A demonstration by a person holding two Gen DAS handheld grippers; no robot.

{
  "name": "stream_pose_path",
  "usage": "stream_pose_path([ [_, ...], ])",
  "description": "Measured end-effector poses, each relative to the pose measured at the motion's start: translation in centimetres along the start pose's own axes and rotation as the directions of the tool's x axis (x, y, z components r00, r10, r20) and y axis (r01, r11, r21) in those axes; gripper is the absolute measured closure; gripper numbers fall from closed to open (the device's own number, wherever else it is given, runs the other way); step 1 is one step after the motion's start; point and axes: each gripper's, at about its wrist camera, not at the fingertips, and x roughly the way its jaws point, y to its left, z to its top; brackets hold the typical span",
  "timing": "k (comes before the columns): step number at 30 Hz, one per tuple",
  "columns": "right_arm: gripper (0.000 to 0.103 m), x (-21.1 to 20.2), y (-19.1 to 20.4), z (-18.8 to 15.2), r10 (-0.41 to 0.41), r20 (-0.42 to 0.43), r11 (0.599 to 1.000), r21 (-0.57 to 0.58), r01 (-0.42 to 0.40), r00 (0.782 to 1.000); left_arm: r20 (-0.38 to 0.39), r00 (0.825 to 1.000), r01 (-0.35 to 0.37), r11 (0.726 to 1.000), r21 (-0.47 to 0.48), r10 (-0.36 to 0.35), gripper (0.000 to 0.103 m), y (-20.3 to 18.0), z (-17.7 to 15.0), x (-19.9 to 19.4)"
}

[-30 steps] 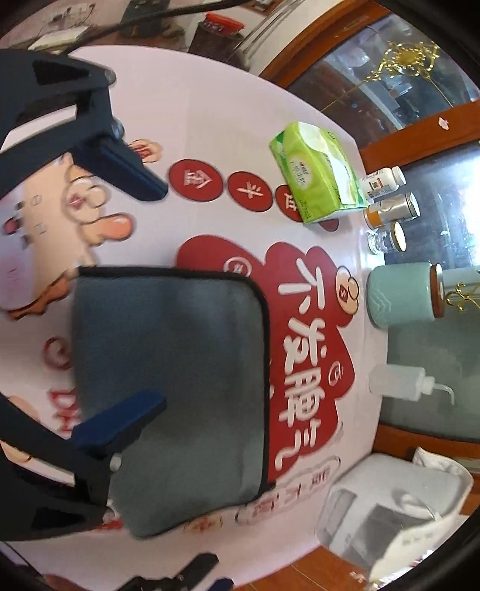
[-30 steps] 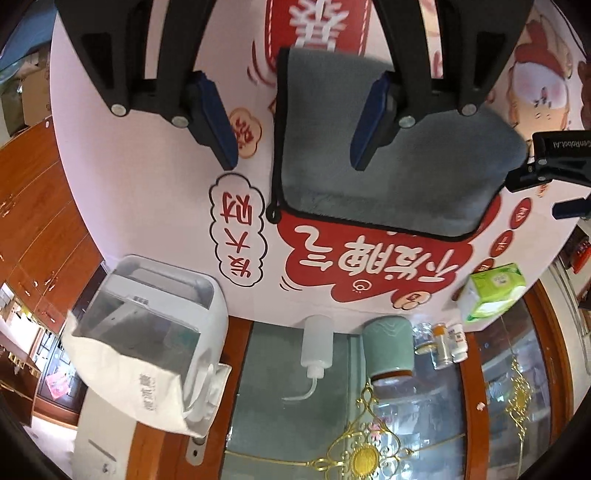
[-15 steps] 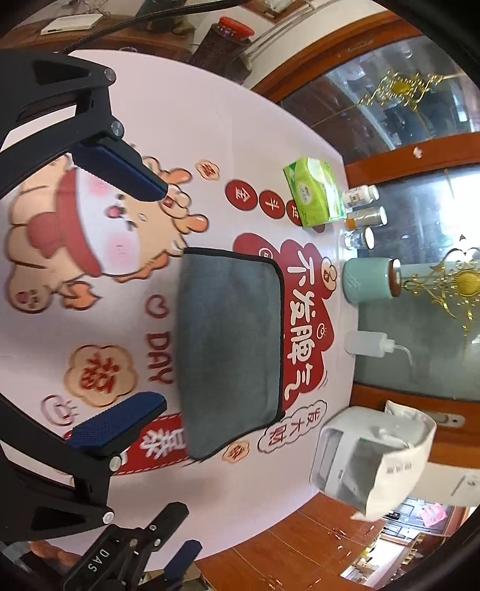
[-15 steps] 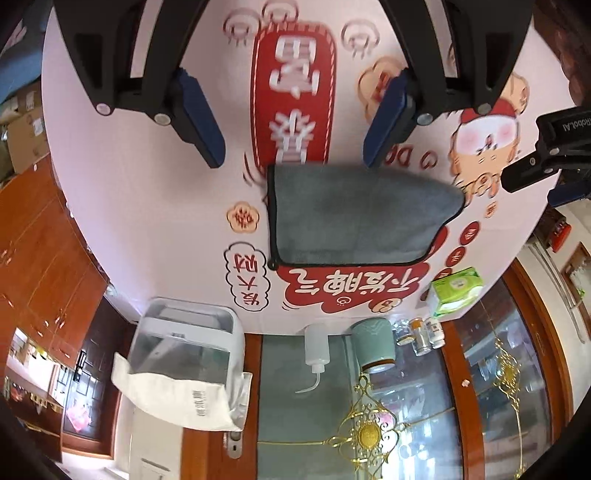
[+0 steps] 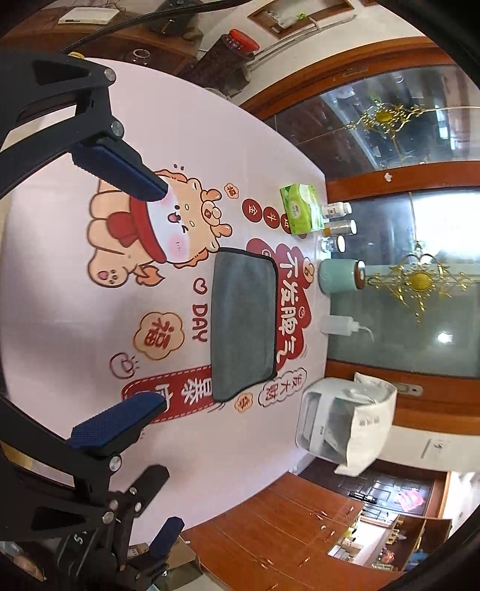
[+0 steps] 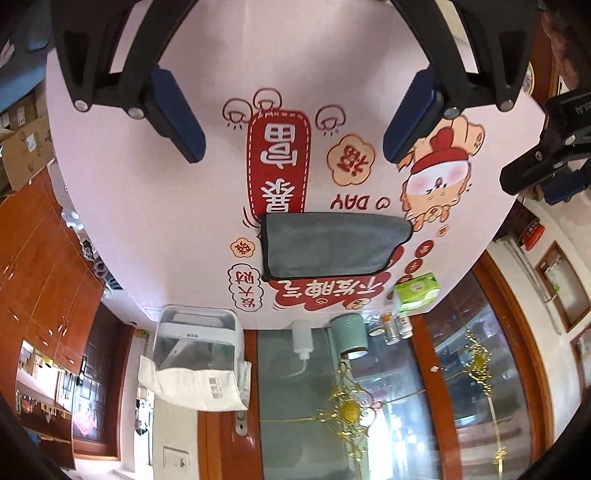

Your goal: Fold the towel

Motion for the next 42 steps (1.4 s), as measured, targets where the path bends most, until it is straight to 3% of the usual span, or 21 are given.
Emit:
stream_pose_path([
  [7, 0.0, -4.4, 0.0, -1.7, 0.003, 0.049, 1.0, 0.025, -0.004, 0.999, 0.025, 0.999, 0.038, 0.999, 0.03, -0.038, 0.0, -1.3, -2.2, -4.0],
  [17, 0.0, -8.0, 0.0, -2.2, -0.018, 0.119, 0.999, 0.047, 0.013, 0.993, 0.051, 0.998, 0.025, 0.999, 0.036, -0.027, 0.0, -2.2, -3.1, -6.9],
  [42, 0.0, -10.9, 3.3, -3.8, -0.105, 0.141, 0.989, 0.123, 0.088, 0.984, 0.067, 0.998, 0.009, 1.0, 0.017, -0.011, 0.0, 0.9, -3.5, -8.1],
])
